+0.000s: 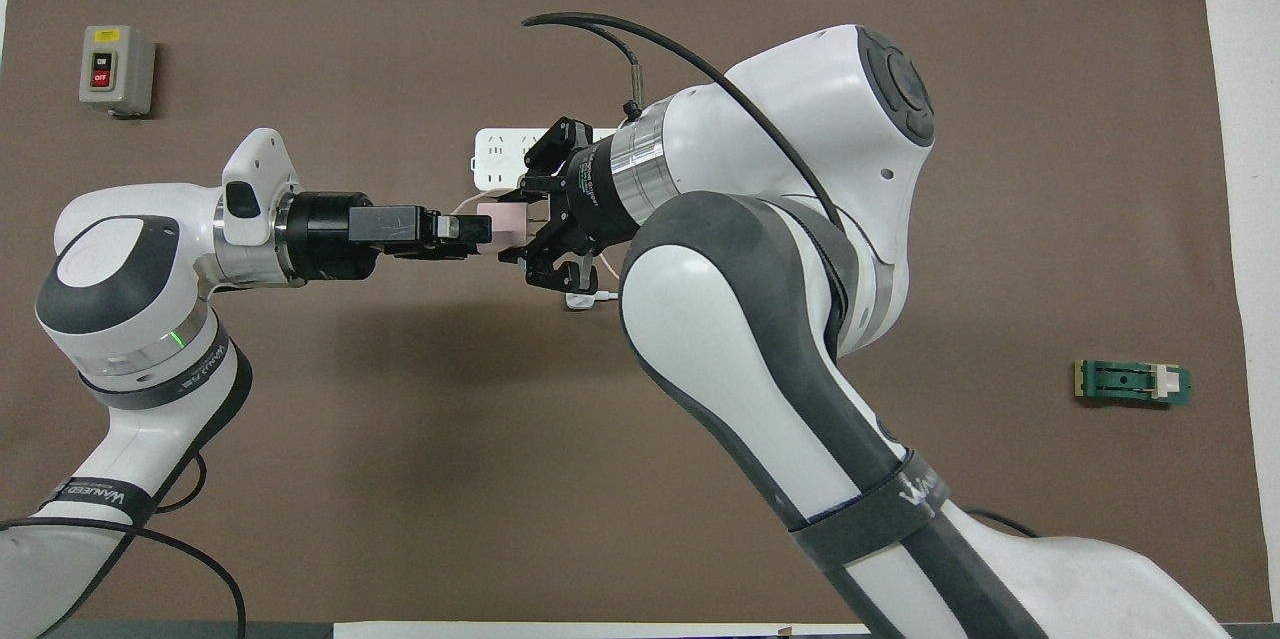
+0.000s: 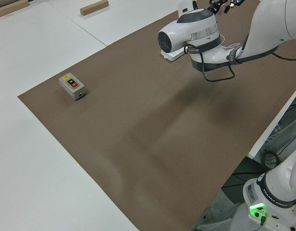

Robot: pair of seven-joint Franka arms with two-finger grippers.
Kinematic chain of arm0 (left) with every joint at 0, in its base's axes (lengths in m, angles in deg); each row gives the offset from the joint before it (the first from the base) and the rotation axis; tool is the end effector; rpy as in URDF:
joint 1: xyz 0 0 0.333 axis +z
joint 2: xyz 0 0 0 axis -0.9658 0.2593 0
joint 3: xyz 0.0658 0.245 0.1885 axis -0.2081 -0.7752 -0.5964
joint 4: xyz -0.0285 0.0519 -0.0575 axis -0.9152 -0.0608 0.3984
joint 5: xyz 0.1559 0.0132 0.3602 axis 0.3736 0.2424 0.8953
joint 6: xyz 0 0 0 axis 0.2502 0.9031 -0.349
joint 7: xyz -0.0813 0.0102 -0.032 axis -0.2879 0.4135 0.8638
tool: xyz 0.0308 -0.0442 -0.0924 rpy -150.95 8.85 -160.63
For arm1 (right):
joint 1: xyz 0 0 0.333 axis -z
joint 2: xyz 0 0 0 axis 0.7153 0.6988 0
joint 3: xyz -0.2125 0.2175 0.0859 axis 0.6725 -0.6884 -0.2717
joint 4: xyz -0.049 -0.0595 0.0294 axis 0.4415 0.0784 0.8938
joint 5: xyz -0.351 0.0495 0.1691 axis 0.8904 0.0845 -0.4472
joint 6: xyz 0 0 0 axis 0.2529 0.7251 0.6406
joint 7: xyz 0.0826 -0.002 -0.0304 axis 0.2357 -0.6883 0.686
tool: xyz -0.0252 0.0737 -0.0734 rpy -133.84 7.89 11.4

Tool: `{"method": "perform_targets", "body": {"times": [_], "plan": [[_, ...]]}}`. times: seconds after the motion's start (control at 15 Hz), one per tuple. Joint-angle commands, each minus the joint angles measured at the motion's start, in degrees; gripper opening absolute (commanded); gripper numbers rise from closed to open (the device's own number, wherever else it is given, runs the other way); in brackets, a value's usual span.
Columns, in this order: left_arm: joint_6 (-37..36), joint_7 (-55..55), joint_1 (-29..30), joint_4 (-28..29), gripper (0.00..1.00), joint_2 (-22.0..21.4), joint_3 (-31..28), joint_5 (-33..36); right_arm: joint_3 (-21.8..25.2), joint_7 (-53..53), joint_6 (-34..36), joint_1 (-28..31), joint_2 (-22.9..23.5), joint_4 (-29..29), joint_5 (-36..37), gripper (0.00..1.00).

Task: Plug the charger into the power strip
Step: 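Pass the pink charger from the right gripper to the left gripper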

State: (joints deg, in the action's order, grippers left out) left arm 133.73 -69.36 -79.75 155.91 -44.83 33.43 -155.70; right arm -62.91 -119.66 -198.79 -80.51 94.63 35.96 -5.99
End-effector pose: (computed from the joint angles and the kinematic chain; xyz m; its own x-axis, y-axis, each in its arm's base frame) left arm 0.5385 -0.1810 0.4090 0.9943 -0.0884 0.0596 -0.0612 -0.0148 0.9980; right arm 0.5789 0.3850 0.5135 -0.0340 -0.7129 -0.7005 -0.9977 -0.0164 0.0651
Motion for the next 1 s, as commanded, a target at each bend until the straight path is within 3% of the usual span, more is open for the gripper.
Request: {"method": "perform_targets", "body": {"times": [0.0, 0.2, 0.4, 0.8, 0.93], "plan": [[-2.8, -1.3, -0.8, 0.8, 1.0, 0.8, -0.7, -2.0, 0.0, -0.6, -0.9, -0.2, -0.2, 0.4, -0.8, 0.0], [-5.6, -1.2, -0.2, 0.9, 1.0, 0.7, -0.8, -1.9, 0.0, -0.6, -0.9, -0.2, -0.2, 0.4, -0.7, 0.0], [-5.3, -1.3, -0.1, 1.0, 0.81, 0.7, -0.8, -2.0, 0.0, -0.6, -0.9, -0.2, -0.2, 0.4, -0.7, 0.0], [-2.7, -1.5, -0.2, 1.0, 0.8, 0.8, -0.8, -3.5, 0.0, -0.6, -0.9, -0.3, -0.3, 0.3, -0.6, 0.0], [-1.5, -1.4, -0.2, 1.0, 0.75, 0.8, -0.8, -3.8, 0.0, -0.6, -0.9, -0.3, -0.2, 0.2, -0.6, 0.0]]}}
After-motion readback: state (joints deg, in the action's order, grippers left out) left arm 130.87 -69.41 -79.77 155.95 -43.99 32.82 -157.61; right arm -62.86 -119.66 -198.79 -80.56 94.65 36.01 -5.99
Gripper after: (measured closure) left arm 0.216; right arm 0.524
